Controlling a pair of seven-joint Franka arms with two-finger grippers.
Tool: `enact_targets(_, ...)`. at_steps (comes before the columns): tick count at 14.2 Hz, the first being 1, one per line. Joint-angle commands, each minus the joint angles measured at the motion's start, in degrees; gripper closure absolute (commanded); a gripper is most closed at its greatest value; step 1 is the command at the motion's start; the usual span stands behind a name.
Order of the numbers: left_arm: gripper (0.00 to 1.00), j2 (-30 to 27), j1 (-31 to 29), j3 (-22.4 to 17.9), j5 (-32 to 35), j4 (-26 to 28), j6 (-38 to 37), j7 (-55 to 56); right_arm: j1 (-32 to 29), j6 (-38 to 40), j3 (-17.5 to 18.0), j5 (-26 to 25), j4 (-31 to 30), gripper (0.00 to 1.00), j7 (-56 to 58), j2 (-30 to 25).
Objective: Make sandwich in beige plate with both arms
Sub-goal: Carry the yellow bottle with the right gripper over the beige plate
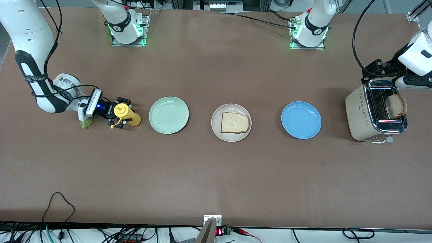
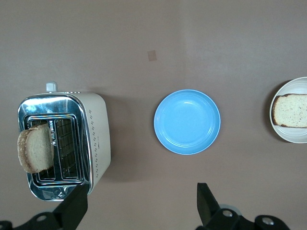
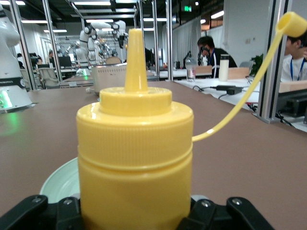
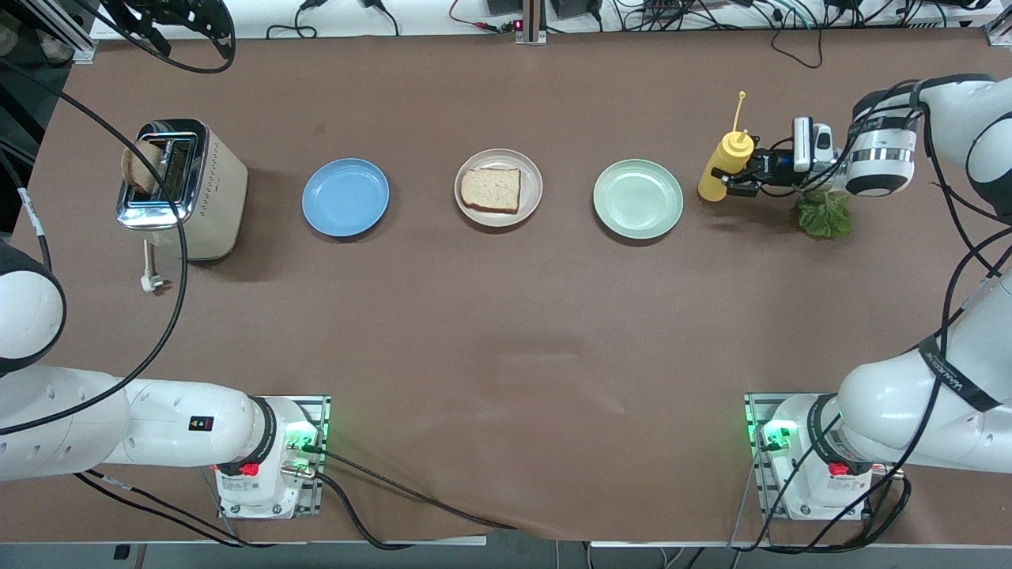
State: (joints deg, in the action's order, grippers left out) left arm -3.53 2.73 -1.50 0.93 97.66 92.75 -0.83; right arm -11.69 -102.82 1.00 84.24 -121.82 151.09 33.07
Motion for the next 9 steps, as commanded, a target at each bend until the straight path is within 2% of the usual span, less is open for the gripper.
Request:
enact_targets(1, 0.00, -0.6, 0.4, -0.4, 0.9, 0.3, 0.1, -1.0, 6.3, -7.8, -0.3, 0.4, 1.0, 0.62, -9.9, -6.7)
enact_targets(4, 0.00, -0.6, 0.1, -0.4, 0.9, 0.3, 0.1, -1.1, 11.4, -16.2, -0.5, -0.7, 3.8, 0.62, -19.3, -8.9)
enact_targets(9, 0.00, -0.6, -0.1, -0.4, 0.9, 0.3, 0.0, -1.1, 19.3, -28.0, -0.5, -7.7, 8.0, 0.62, -34.4, -10.5)
